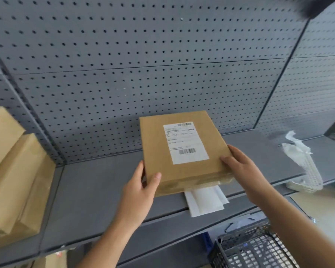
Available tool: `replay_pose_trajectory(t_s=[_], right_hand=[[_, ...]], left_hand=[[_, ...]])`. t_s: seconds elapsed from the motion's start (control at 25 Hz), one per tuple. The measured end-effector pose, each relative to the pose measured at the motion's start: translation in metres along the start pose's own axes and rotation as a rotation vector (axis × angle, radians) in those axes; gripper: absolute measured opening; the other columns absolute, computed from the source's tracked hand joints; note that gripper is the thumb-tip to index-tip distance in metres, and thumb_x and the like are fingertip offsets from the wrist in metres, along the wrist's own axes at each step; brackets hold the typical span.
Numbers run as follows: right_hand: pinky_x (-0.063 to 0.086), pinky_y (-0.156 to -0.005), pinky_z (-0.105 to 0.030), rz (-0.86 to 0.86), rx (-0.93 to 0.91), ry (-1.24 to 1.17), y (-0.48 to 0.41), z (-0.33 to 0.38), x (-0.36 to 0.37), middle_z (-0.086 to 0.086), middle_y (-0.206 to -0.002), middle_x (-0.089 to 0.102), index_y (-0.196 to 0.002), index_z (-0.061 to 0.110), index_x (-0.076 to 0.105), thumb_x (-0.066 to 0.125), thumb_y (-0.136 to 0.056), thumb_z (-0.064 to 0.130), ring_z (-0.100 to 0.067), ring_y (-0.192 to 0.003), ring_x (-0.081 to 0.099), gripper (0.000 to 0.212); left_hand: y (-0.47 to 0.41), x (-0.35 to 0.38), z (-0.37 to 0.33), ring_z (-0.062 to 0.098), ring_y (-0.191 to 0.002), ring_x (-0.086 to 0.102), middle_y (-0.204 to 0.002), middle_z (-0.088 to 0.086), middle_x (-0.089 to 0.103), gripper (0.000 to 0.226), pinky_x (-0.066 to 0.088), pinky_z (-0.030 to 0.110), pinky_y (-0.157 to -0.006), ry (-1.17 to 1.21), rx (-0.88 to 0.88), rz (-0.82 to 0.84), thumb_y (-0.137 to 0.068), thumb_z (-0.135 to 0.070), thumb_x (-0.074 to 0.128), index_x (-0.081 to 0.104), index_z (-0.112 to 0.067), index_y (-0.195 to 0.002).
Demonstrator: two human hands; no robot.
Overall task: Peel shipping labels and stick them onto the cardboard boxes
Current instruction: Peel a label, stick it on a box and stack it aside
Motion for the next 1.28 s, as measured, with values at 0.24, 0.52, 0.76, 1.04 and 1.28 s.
replay_pose_trajectory(t_s=[0.24, 0.52, 0.76, 1.04, 1.28], right_hand=[[0.043, -0.101, -0.037, -0.192, 0.054, -0.035, -0.044, -0.028, -0.116, 0.013, -0.114, 0.065, -0.127, 0.033, 0.060, 0.057, -0.096, 0.029, -0.018, -0.114, 0.058, 0.031], [0.043, -0.101, -0.038, -0.225, 0.148, -0.071, -0.091, -0.079, -0.186, 0.001, -0.115, 0.065, -0.132, 0.020, 0.059, 0.054, -0.098, 0.015, -0.021, -0.106, 0.059, 0.035], [0.047, -0.078, -0.028, -0.181, 0.247, -0.129, -0.108, -0.109, -0.197, 0.000, -0.108, 0.067, -0.129, 0.026, 0.058, 0.054, -0.098, 0.011, -0.017, -0.093, 0.061, 0.034], [0.042, -0.103, -0.045, -0.314, 0.136, 0.082, -0.099, -0.098, -0.189, -0.005, -0.136, 0.058, -0.139, 0.024, 0.053, 0.058, -0.097, 0.030, -0.028, -0.119, 0.056, 0.043], [0.047, -0.098, -0.046, -0.411, -0.151, 0.169, -0.119, -0.062, -0.123, 0.006, -0.128, 0.061, -0.130, 0.032, 0.057, 0.053, -0.096, 0.037, -0.016, -0.112, 0.058, 0.035]], left_hand=[[-0.050, 0.117, -0.033, -0.008, -0.112, 0.063, -0.127, -0.019, 0.068, 0.046, 0.053, 0.021, -0.099, 0.034, 0.053, 0.196, -0.098, -0.036, 0.065, 0.052, -0.030, -0.142], [-0.083, 0.210, -0.037, 0.001, -0.112, 0.061, -0.137, -0.008, 0.063, 0.070, 0.045, 0.006, -0.087, -0.051, 0.004, 0.282, -0.095, -0.045, 0.067, 0.038, -0.020, -0.154], [-0.088, 0.239, -0.028, 0.015, -0.132, 0.056, -0.148, 0.000, 0.056, 0.085, 0.042, 0.016, -0.100, -0.099, -0.067, 0.269, -0.092, -0.048, 0.069, 0.028, -0.015, -0.159], [-0.084, 0.218, -0.028, 0.017, -0.151, 0.033, -0.167, -0.001, 0.030, 0.097, 0.034, 0.037, -0.121, -0.051, -0.072, 0.271, -0.088, -0.061, 0.065, 0.014, -0.024, -0.162], [-0.075, 0.110, -0.056, 0.013, -0.145, 0.043, -0.161, -0.003, 0.041, 0.068, 0.039, 0.036, -0.118, 0.010, 0.053, -0.024, -0.096, -0.045, 0.061, 0.036, -0.022, -0.155]])
Point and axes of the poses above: each hand's wrist, its own y-axis away from the middle knuckle, its own x-axis out of the palm, z = x × y, the point moved 1 cm from there along -y, towards the middle knuckle
